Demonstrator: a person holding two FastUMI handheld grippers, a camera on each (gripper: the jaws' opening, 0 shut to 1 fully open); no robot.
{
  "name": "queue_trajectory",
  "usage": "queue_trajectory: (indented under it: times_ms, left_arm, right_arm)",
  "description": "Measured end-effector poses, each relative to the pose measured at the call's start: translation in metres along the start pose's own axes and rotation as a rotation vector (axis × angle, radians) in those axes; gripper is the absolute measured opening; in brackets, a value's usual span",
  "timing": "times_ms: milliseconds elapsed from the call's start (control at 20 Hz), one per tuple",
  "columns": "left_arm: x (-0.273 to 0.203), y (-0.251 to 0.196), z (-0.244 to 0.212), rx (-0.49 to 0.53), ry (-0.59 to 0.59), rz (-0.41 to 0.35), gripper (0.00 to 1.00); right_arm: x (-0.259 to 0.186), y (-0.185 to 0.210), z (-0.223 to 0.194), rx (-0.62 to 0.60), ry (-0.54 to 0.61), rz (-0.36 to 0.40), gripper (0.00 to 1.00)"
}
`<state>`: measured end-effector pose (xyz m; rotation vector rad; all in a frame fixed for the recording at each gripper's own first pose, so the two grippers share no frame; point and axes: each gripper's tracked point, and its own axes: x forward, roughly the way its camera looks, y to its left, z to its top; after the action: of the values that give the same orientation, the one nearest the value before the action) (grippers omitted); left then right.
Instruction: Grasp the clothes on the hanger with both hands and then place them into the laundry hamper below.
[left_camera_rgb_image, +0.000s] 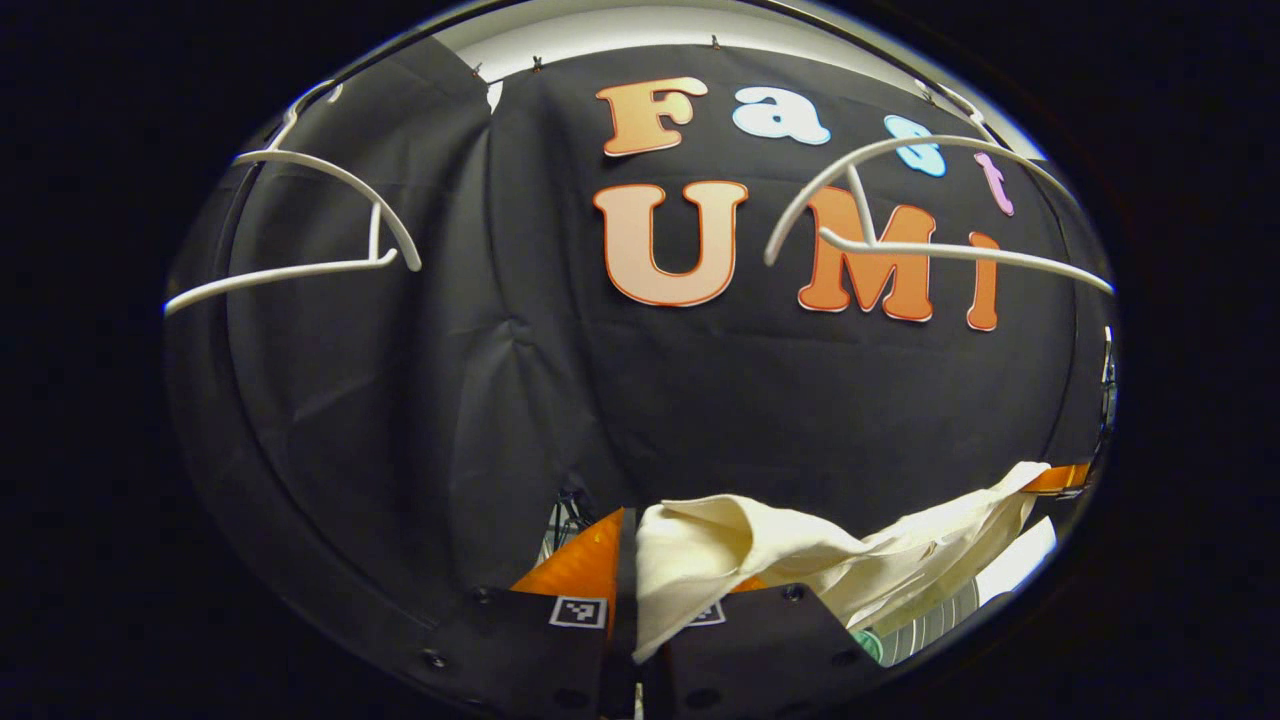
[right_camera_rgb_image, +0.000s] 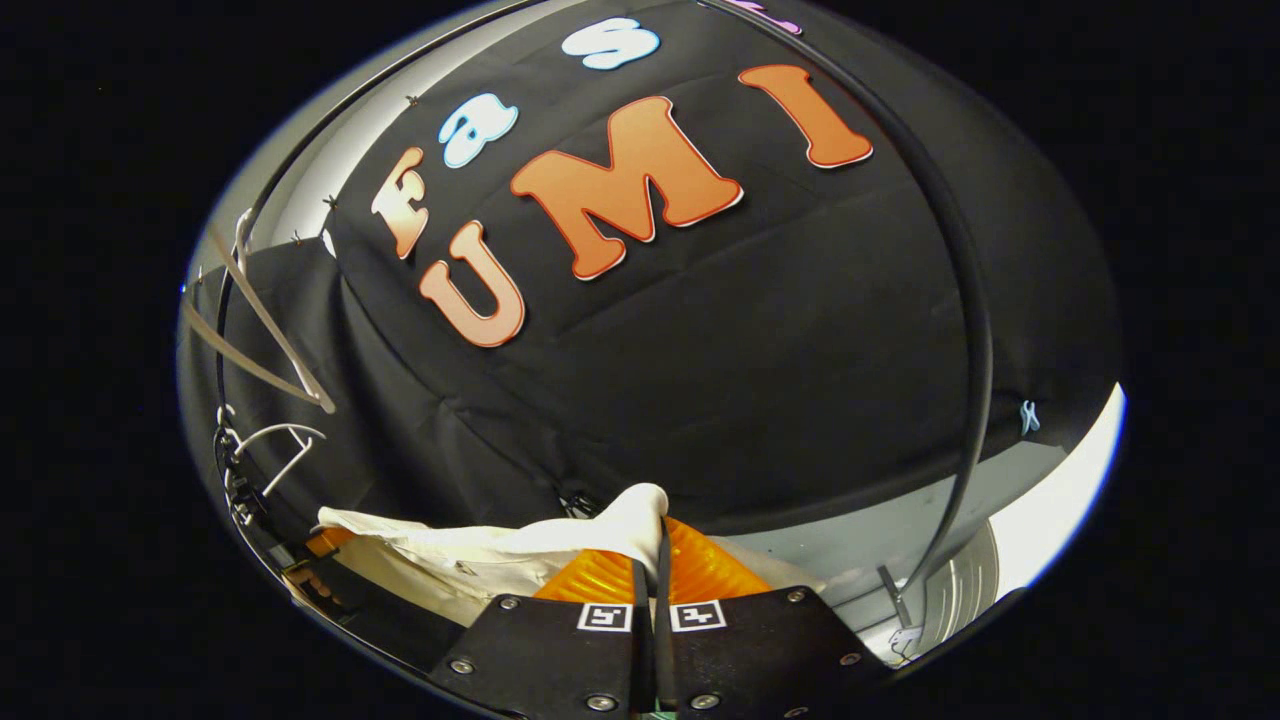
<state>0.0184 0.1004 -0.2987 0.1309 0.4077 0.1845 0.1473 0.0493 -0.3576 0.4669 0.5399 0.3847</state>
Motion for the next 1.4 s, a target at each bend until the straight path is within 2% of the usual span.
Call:
queue_trajectory:
  times_ms: [350, 700, 950, 1200, 1400]
  left_arm:
    - [-0.011, -0.064, -0.046, 0.041, 0.094, -0.113, 0.1]
    - [-0.03, -0.145, -0.085, 0.064, 0.167, -0.255, 0.1]
    - [-0.047, -0.196, -0.119, 0.093, 0.237, -0.34, 0.1]
    - [-0.066, -0.223, -0.155, 0.126, 0.297, -0.391, 0.1]
    - [-0.079, -0.235, -0.189, 0.142, 0.363, -0.404, 0.1]
  right_arm:
    - [-0.027, -0.027, -0.045, -0.033, 0.065, -0.072, 0.01]
    - [-0.047, -0.036, -0.074, -0.035, 0.102, -0.095, 0.01]
    - [-0.057, -0.037, -0.109, -0.046, 0.155, -0.104, 0.01]
    - [-0.075, -0.047, -0.15, -0.036, 0.221, -0.125, 0.01]
    - [-0.085, -0.055, -0.181, -0.029, 0.275, -0.142, 0.01]
